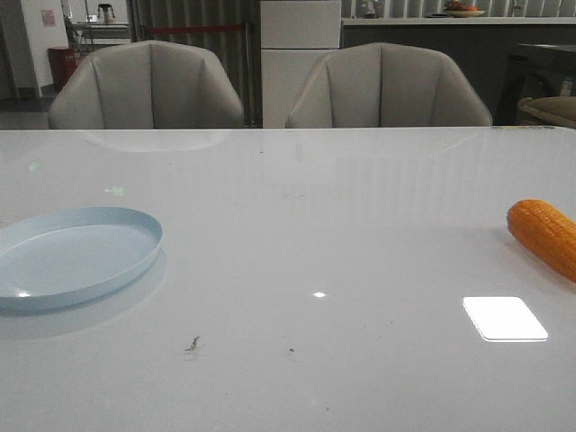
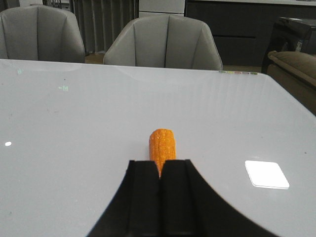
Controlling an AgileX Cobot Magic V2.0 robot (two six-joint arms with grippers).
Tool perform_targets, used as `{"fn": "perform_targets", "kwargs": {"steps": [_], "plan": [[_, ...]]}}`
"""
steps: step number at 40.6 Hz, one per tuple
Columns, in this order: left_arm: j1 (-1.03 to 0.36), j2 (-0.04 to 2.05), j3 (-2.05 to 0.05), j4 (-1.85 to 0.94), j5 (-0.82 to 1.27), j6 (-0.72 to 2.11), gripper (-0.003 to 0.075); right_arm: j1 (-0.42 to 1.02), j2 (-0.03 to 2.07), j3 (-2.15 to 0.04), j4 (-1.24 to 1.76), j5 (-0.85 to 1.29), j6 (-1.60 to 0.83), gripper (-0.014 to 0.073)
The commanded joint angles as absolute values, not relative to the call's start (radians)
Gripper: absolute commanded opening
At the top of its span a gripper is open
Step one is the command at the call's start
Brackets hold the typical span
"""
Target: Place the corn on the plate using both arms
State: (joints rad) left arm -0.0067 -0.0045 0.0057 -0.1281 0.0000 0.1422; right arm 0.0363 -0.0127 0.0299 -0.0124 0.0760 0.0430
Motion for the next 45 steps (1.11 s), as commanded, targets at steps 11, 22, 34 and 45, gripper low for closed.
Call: {"fn": "perform_targets", "kwargs": {"steps": [11, 22, 34, 45], "plan": [[-0.004, -0.015, -0.211, -0.124, -0.15, 0.13, 0.009, 0.033, -0.022, -0.178, -0.011, -0.153, 0.04, 0.0024], [-0.004, 0.228, -0.573, -0.095, -0.149, 0.13, 0.009, 0.033, 0.265, -0.635, -0.011, -0.019, 0.04, 0.0024], [-0.004, 0.542, -0.668, -0.103, -0.105, 0.13, 0.009, 0.033, 0.6, -0.702, -0.011, 0.063, 0.04, 0.0024], [-0.004, 0.855, -0.668, -0.137, 0.075, 0.13, 0.009, 0.033, 0.829, -0.702, -0.011, 0.213, 0.04, 0.0026]]}}
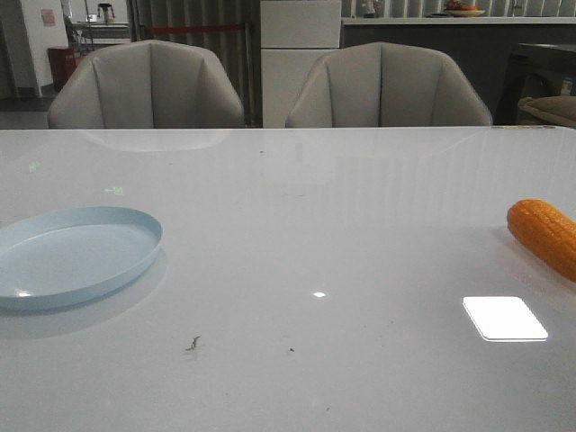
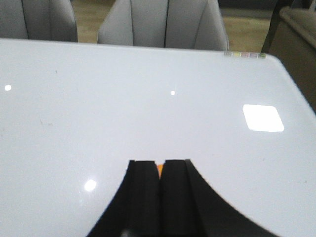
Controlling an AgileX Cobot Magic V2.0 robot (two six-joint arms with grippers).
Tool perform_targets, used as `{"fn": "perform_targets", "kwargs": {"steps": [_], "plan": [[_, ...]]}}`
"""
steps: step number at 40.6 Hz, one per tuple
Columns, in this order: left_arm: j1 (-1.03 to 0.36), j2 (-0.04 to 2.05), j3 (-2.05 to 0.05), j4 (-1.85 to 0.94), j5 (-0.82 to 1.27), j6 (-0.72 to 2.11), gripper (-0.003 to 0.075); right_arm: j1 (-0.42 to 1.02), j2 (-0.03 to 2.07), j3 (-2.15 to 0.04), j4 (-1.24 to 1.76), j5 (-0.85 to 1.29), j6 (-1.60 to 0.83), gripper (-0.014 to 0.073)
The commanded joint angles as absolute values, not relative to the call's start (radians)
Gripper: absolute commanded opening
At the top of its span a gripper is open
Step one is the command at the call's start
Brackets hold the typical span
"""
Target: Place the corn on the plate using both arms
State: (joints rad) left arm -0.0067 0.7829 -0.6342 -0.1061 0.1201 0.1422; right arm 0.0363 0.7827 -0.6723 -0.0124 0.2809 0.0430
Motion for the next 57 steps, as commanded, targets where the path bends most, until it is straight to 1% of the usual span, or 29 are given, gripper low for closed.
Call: {"fn": "perform_targets", "kwargs": {"steps": [1, 3, 4, 6, 7, 8, 10, 11, 12, 13, 14, 16, 19, 26, 31, 39, 47, 52, 57], "plan": [[-0.004, 0.883, -0.668, -0.146, 0.075, 0.13, 0.009, 0.033, 0.841, -0.702, -0.011, 0.213, 0.04, 0.0028], [-0.004, 0.925, -0.67, -0.16, 0.079, 0.13, 0.0092, 0.033, 0.864, -0.702, -0.011, 0.213, 0.04, 0.0043], [-0.004, 0.943, -0.672, -0.162, 0.101, 0.13, 0.0098, 0.033, 0.876, -0.702, -0.011, 0.214, 0.04, 0.0071], [-0.004, 0.976, -0.681, -0.165, 0.148, 0.13, 0.0133, 0.033, 0.891, -0.702, -0.011, 0.217, 0.04, 0.0167], [-0.004, 0.99, -0.681, -0.165, 0.164, 0.13, 0.016, 0.033, 0.895, -0.702, -0.011, 0.219, 0.04, 0.0216], [-0.004, 1.002, -0.681, -0.165, 0.172, 0.13, 0.0204, 0.033, 0.898, -0.702, -0.011, 0.22, 0.04, 0.0281], [-0.004, 1.015, -0.681, -0.165, 0.181, 0.13, 0.0308, 0.033, 0.899, -0.702, -0.011, 0.222, 0.04, 0.0371], [-0.004, 1.02, -0.681, -0.165, 0.181, 0.13, 0.0358, 0.033, 0.9, -0.702, -0.011, 0.222, 0.04, 0.0398], [-0.004, 1.021, -0.681, -0.165, 0.181, 0.13, 0.0383, 0.033, 0.9, -0.702, -0.011, 0.221, 0.04, 0.0424], [-0.004, 1.021, -0.681, -0.169, 0.181, 0.13, 0.0436, 0.033, 0.9, -0.702, -0.011, 0.221, 0.04, 0.0441], [-0.004, 1.021, -0.681, -0.178, 0.175, 0.13, 0.0467, 0.033, 0.9, -0.702, -0.011, 0.221, 0.04, 0.0448], [-0.004, 1.021, -0.682, -0.219, 0.168, 0.13, 0.0494, 0.033, 0.9, -0.702, -0.011, 0.221, 0.04, 0.0445], [-0.004, 1.026, -0.693, -0.247, 0.182, 0.13, 0.0493, 0.033, 0.9, -0.702, -0.011, 0.221, 0.04, 0.0445], [-0.004, 1.119, -0.811, -0.248, 0.333, 0.13, 0.0492, 0.033, 0.9, -0.702, -0.011, 0.221, 0.04, 0.0445], [-0.004, 1.252, -0.935, -0.256, 0.448, 0.13, 0.0492, 0.033, 0.9, -0.702, -0.011, 0.222, 0.04, 0.0445], [0.023, 1.525, -1.116, -0.277, 0.598, 0.107, 0.0492, 0.033, 0.9, -0.702, -0.011, 0.222, 0.04, 0.0445], [0.027, 1.774, -1.288, -0.279, 0.789, 0.107, 0.0491, 0.033, 0.9, -0.702, -0.011, 0.222, 0.04, 0.0445], [0.027, 1.877, -1.359, -0.279, 0.849, 0.107, 0.0491, 0.033, 0.9, -0.702, -0.011, 0.227, 0.04, 0.0445], [0.027, 1.926, -1.403, -0.279, 0.88, 0.107, 0.0491, 0.033, 0.9, -0.702, -0.011, 0.237, 0.04, 0.0445]]}}
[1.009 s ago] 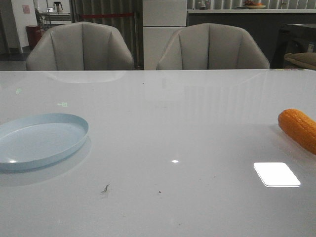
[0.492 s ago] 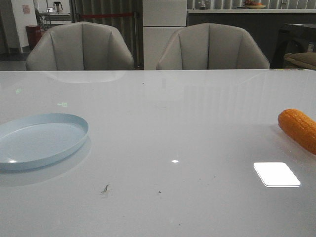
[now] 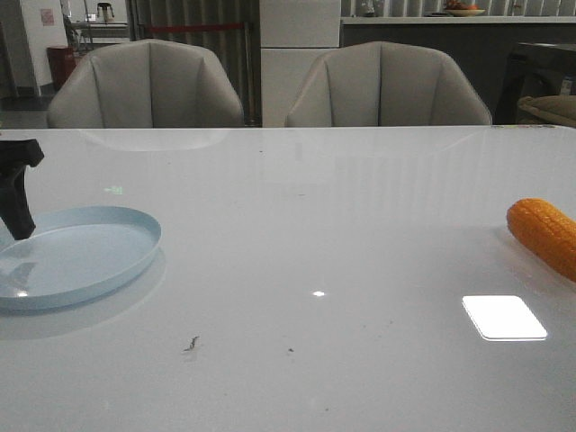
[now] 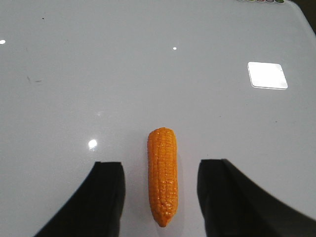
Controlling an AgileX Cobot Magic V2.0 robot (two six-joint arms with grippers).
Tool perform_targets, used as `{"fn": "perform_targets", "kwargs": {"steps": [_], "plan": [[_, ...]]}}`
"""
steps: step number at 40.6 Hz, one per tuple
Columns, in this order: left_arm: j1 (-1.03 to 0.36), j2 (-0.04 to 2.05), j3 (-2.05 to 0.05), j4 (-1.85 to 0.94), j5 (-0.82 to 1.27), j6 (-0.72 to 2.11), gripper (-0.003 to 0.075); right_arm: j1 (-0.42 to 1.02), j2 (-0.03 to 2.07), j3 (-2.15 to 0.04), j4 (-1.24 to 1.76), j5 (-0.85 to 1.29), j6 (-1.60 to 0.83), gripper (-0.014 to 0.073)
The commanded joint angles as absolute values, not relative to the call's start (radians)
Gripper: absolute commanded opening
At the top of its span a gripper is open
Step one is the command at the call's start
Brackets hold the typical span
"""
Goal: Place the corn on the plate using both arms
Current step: 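Lower the left gripper onto the rim of the light blue plate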
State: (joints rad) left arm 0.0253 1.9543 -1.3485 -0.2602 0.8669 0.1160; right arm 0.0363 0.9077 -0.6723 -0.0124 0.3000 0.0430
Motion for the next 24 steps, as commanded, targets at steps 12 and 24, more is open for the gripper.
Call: {"fn": "perform_targets", "kwargs": {"steps": [12, 24], "plan": [[0.027, 1.963, -1.411, -0.276, 0.847, 0.107, 0.049, 0.033, 0.9, -0.702, -0.011, 0.25, 0.04, 0.0445], [0.027, 1.981, -1.411, -0.276, 0.845, 0.107, 0.0393, 0.033, 0.9, -0.702, -0.011, 0.25, 0.04, 0.0445]]}}
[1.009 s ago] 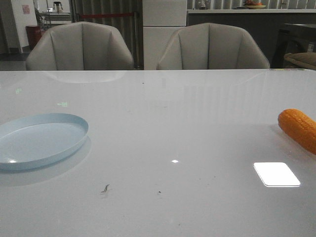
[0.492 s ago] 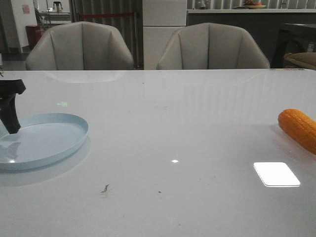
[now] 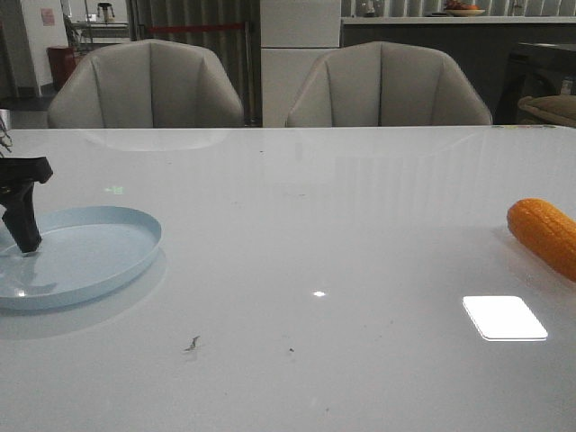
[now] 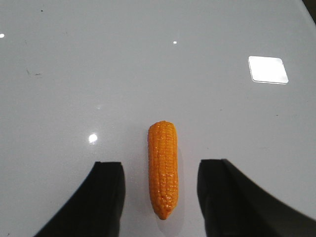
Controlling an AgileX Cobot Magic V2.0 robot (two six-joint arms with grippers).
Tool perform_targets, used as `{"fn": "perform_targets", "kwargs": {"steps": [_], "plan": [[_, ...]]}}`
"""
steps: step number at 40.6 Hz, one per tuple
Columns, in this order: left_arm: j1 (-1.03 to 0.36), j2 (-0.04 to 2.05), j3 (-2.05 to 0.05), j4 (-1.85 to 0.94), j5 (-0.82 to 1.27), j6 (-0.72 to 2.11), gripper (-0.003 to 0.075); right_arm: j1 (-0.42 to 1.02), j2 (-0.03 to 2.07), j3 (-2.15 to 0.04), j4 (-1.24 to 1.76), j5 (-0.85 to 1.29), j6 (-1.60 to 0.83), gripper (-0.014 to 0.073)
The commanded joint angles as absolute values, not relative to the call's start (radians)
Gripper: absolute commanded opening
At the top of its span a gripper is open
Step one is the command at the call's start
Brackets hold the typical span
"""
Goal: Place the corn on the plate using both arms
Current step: 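Lower the left gripper onto the rim of the light blue plate, then grip the plate rim with the left gripper and lift it toward the table center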
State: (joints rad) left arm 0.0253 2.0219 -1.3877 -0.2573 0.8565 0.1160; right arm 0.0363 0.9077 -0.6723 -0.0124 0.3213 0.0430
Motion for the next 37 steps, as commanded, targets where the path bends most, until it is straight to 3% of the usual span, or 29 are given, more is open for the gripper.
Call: {"fn": "perform_targets", "kwargs": {"steps": [1, 6, 7, 9, 37], "plan": [[0.027, 1.981, -1.411, -0.276, 0.845, 0.107, 0.0355, 0.033, 0.9, -0.702, -0.011, 0.25, 0.04, 0.0445], [0.027, 1.981, -1.411, -0.276, 0.854, 0.107, 0.0085, 0.033, 0.9, -0.702, -0.011, 0.25, 0.04, 0.0445], [0.027, 1.981, -1.411, -0.276, 0.854, 0.107, 0.0074, 0.033, 0.9, -0.702, -0.011, 0.25, 0.04, 0.0445], [0.027, 1.981, -1.411, -0.278, 0.852, 0.107, 0.0113, 0.033, 0.9, -0.702, -0.011, 0.25, 0.04, 0.0445], [-0.02, 1.974, -1.874, -0.617, 1.08, 0.107, 0.009, 0.033, 0.9, -0.702, -0.011, 0.25, 0.04, 0.0445]]}}
